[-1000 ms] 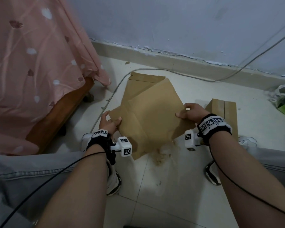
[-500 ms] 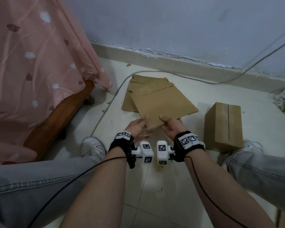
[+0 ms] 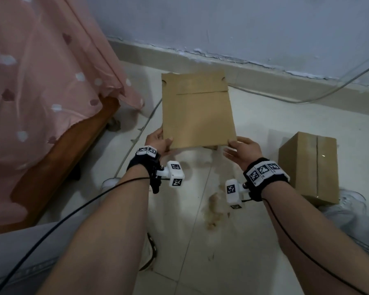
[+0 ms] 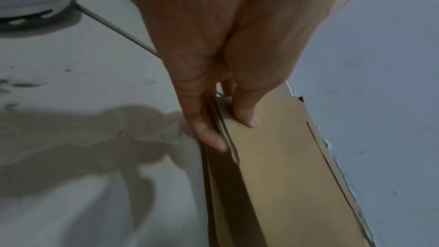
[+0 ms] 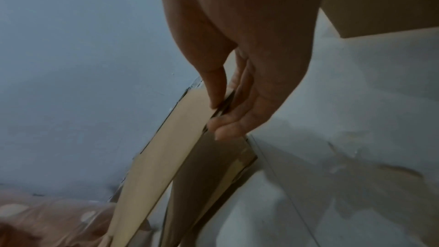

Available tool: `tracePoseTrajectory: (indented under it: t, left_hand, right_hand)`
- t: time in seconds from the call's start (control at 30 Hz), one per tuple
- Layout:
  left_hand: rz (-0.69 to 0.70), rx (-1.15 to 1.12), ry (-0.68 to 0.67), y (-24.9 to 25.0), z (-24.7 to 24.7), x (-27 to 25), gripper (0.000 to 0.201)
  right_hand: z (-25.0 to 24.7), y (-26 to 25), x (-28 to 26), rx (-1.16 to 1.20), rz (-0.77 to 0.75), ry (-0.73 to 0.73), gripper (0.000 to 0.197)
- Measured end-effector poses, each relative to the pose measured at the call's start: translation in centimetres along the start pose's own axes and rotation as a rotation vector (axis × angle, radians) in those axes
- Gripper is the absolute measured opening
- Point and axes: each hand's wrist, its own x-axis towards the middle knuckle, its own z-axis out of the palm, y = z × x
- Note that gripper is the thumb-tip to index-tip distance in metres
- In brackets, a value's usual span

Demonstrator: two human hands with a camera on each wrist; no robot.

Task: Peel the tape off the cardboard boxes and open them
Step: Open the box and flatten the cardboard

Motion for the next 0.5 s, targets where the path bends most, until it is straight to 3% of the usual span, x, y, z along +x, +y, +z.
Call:
tracePoseTrajectory:
  t: [0.07, 0.23, 0.5]
  left_hand:
    - [-0.020, 0.026, 0.083, 0.3, 0.0, 1.3, 0.046]
    - [-0.001, 0.398, 0.227, 0.7, 0.1, 3.7, 0.062]
    - [-0.015, 0.434, 0.193, -1.4, -0.2, 5.8, 0.066]
  right_hand:
    - [0.7, 0.1, 0.8, 0.035, 0.019, -0.022, 0.031]
    - [3.6, 1.5, 2.2, 0.033, 0.081, -0.034, 0.032]
    - [4.5, 2.8, 3.8, -0.029, 0.093, -0.004, 0.028]
